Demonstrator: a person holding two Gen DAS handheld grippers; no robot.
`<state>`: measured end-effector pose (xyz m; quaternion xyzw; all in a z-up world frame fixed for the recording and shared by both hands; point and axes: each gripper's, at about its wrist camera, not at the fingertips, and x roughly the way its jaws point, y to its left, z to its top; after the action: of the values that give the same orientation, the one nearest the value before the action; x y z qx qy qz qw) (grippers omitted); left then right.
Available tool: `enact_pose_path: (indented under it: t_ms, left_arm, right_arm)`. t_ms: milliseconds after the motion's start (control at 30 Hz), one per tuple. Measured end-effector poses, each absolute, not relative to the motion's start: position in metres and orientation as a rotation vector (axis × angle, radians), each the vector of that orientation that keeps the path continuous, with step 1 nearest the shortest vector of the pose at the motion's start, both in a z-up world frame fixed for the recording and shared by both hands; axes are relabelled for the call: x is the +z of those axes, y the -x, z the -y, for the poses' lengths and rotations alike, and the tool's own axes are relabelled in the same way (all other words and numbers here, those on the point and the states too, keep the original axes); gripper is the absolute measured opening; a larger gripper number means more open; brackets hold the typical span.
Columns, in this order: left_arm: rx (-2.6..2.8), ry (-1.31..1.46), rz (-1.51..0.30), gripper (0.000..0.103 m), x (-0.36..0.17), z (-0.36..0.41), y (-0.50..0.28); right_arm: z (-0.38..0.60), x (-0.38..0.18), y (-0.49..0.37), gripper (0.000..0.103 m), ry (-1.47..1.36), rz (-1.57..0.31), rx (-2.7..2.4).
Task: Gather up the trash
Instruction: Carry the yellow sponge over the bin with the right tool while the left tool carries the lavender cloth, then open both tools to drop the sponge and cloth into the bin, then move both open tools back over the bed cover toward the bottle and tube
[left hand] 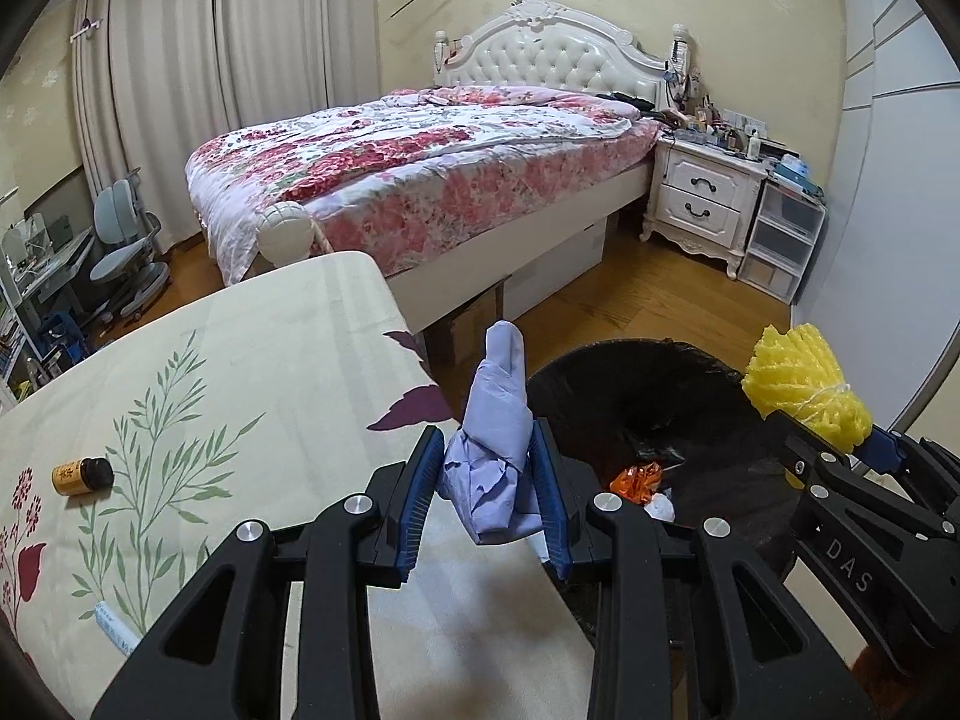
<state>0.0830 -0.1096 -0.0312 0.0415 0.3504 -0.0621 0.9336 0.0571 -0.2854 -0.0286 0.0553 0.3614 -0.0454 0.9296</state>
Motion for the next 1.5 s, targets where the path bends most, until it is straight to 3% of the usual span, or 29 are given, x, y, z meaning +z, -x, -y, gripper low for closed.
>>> enact_pose_path:
  t_ms: [400,467,600,933,1500]
  left_arm:
    - [-0.152,-0.126,-0.716,0.034,-0.038,0.141,-0.112]
    - [-0.150,-0.129,-0.723,0.040,-0.040,0.141,-0.115]
    - [-0.129,-0.126,-0.709,0.073,-0.039,0.136,-0.114]
    - [-0.084,-0.096,-0.715,0.083,-0.027,0.103,-0.104]
    - [0.096,-0.030,-0.722,0.084,-0.014,-0.005,-0.050]
  right_arm:
    - [0.304,-0.043,-0.078,0.049,-0.148,-0.761,-0.138]
    - [0.306,-0.045,-0.080,0.054,-0.144,-0.764,-0.152]
    - [0.309,-0.048,-0.078,0.061,-0.140,-0.766,-0.176]
    - [0.303,-0.041,-0.069,0.068,-0.125,-0.748,-0.171]
    - [0.215,-0.022,-0.034,0.069,-0.050,-0.749,0.045]
